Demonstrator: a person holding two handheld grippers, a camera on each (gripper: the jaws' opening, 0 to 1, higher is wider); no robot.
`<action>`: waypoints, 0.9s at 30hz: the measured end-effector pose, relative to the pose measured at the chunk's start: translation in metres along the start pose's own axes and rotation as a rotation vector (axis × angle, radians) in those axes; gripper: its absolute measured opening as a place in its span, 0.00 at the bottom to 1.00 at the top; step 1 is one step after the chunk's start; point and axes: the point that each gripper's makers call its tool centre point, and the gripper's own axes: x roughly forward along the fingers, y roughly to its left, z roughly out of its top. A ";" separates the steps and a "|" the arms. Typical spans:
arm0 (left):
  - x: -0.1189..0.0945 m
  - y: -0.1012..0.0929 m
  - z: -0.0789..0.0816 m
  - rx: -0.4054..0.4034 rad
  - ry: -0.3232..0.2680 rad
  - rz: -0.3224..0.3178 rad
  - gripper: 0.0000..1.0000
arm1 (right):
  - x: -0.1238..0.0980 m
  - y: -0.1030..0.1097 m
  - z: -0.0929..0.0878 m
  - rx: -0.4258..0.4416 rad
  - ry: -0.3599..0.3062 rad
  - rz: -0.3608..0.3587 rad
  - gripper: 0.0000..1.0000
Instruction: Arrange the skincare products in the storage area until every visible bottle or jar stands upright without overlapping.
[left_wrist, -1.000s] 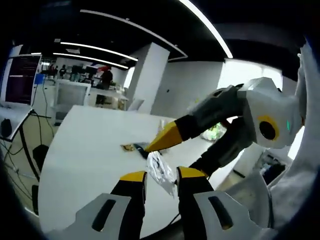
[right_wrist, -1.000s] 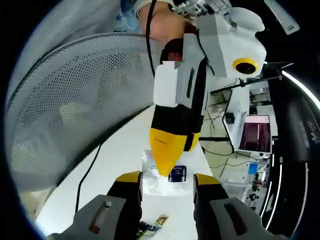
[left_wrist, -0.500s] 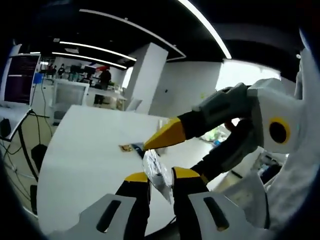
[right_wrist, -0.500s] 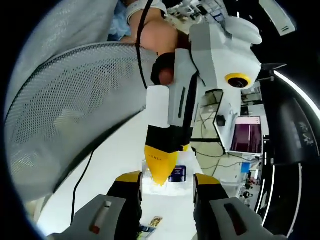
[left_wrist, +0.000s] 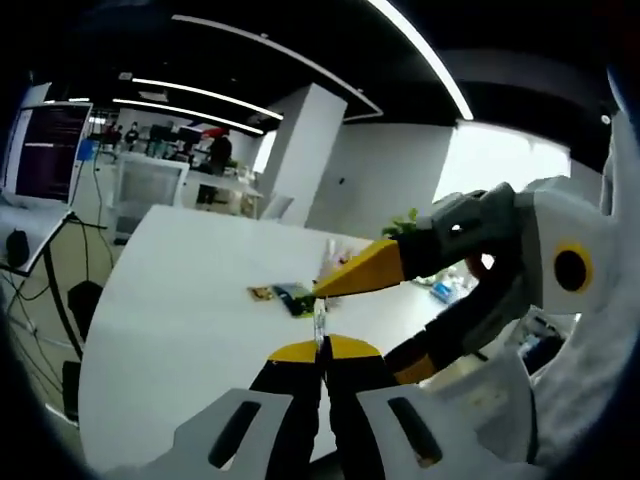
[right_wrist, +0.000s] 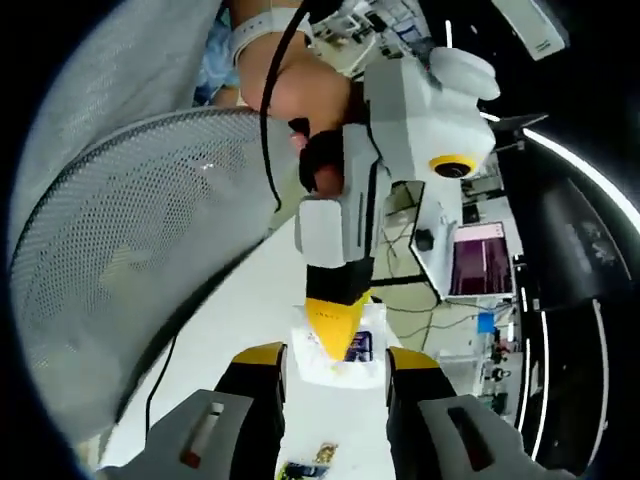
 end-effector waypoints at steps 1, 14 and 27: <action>0.000 0.000 0.002 -0.013 -0.007 -0.004 0.00 | -0.002 -0.002 -0.001 0.066 -0.012 -0.014 0.39; -0.012 -0.008 0.038 -0.304 -0.160 -0.169 0.00 | -0.029 -0.015 -0.004 1.227 -0.457 -0.072 0.41; -0.015 -0.038 0.061 -0.636 -0.342 -0.380 0.00 | -0.059 -0.034 0.004 1.808 -0.944 -0.053 0.18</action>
